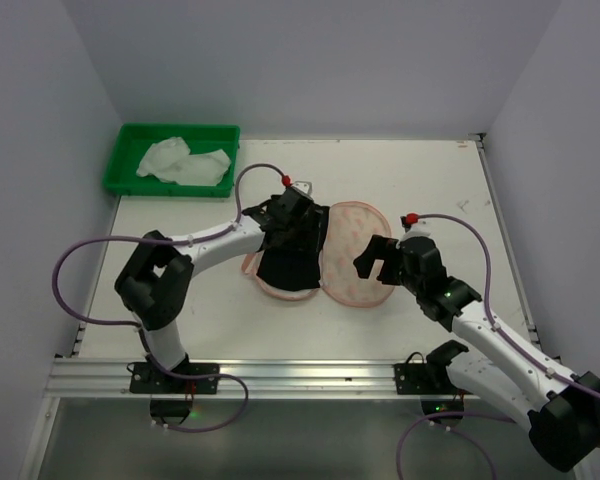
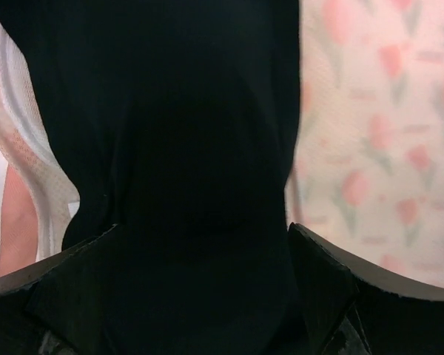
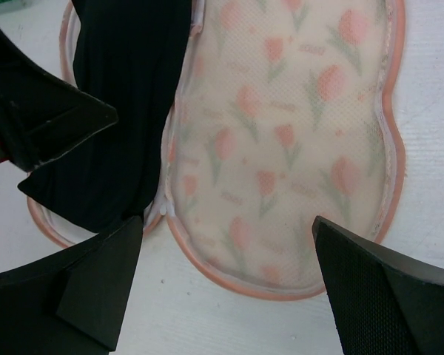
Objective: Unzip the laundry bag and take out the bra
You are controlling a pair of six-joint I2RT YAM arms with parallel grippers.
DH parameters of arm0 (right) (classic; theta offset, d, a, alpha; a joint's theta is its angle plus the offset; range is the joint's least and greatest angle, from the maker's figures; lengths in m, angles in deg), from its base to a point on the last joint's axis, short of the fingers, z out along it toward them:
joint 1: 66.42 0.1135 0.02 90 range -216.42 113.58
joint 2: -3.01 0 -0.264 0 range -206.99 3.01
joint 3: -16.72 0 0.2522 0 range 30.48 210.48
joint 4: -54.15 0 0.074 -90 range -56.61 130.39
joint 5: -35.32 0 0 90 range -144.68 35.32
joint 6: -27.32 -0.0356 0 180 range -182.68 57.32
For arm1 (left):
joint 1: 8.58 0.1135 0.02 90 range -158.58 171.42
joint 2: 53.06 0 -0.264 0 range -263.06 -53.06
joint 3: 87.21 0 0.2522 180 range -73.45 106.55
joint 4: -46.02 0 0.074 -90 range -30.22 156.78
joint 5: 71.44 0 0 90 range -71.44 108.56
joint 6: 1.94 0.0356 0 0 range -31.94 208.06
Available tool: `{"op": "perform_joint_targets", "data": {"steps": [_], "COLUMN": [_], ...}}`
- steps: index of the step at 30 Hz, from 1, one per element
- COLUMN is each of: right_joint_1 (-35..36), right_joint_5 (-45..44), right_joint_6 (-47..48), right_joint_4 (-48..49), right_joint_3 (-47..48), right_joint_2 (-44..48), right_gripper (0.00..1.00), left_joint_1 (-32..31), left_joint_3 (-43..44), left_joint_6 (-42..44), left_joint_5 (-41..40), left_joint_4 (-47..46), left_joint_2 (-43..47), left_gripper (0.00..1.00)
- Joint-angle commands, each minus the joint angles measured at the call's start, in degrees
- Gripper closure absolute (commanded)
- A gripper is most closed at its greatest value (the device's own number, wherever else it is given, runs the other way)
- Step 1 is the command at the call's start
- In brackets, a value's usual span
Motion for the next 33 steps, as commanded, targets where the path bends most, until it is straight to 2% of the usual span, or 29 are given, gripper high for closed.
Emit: {"op": "perform_joint_targets", "data": {"steps": [1,5,8,11,12,14,15,18,24,33], "right_joint_1": [-0.25,-0.25,-0.33,-0.33,-0.33,-0.33,-0.33,-0.33,-0.33,-0.33], "right_joint_5": [-0.77,-0.33,0.37,0.99,1.42,1.69,1.86,2.48,3.18,2.57], "right_joint_6": [-0.66,-0.48,-0.39,-0.48,-0.48,-0.39,-0.13,0.04,0.66,0.66], "right_joint_4": [1.39,1.83,2.44,3.15,3.24,3.5,3.59,4.73,5.17,5.17], "right_joint_3": [1.71,1.09,0.13,-0.58,-0.67,-0.93,-1.11,-1.72,-1.63,-2.6], "right_joint_2": [0.26,0.96,1.23,1.14,1.05,1.4,1.49,2.19,2.89,5.62], "right_gripper": [0.01,0.01,0.01,0.01,0.01,0.01,0.01,0.01,0.01,0.01], "left_joint_1": [0.47,0.47,0.47,0.47,0.47,0.47,0.38,0.2,0.2,3.01], "left_joint_3": [1.86,3.35,2.57,0.82,0.37,-0.77,-1.73,-3.06,-0.87,9.59], "left_joint_6": [0.18,-0.52,-1.93,-3.25,-3.77,-4.13,-4.22,-4.13,-3.43,-1.06], "left_joint_5": [-2.0,-2.0,-2.79,-2.44,-2.0,-1.21,-1.03,-0.86,-0.06,-3.57], "left_joint_4": [0.75,0.05,-1.7,-3.11,-3.21,-3.38,-3.38,-3.12,-0.4,2.24], "left_joint_2": [-2.49,-7.5,-9.7,-11.02,-11.03,-9.46,-8.49,-4.1,4.08,15.16], "left_gripper": [0.07,0.12,0.2,0.37,0.5,0.69,0.86,1.0,1.0,1.0]}}
